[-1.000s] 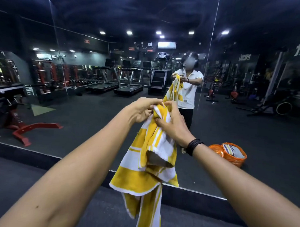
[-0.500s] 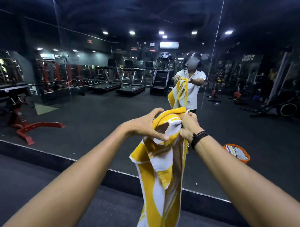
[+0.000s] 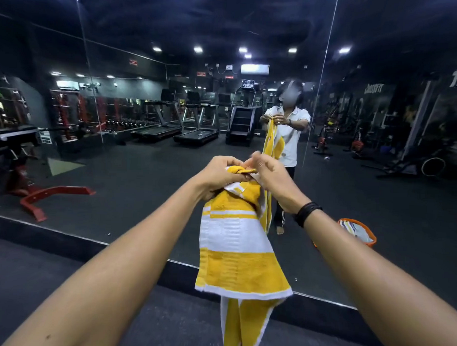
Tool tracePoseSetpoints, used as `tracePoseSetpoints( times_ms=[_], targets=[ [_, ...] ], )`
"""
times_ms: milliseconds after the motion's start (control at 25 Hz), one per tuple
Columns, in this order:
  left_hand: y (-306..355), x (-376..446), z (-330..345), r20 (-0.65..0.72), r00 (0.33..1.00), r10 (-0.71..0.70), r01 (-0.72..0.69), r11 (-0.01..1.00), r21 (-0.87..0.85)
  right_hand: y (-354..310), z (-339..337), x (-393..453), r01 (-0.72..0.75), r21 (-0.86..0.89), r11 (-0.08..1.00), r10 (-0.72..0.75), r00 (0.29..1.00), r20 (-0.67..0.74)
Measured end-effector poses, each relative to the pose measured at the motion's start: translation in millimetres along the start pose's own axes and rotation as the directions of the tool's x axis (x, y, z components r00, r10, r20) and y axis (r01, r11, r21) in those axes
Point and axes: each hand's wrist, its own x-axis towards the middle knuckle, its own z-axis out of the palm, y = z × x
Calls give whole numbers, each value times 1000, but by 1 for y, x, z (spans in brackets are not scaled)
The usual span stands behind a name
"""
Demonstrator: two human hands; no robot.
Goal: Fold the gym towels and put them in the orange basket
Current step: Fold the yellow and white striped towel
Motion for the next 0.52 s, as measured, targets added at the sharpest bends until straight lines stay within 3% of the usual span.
tracePoseSetpoints(
  times_ms=[80,120,240,400,520],
  targets=[
    [-2,-1,-3,51,994,-92,99,982,-160,1,-6,0,77,-133,988,-60,990,131],
    [-4,-1,-5,105,989,-105,129,957,-259,3,-10,1,93,-158,983,-73,989,128],
    [-6,-7,-9,307,949,70,100,857,-506,11,-16,7,22,-150,988,-37,994,-102],
    [-10,-12,-2,314,943,108,27,918,-397,20,-13,12,-73,-84,994,44,950,-309],
    [-10,-8,5,179,981,74,-11,944,-331,14,-10,10,-14,-123,992,-19,963,-268]
  ],
)
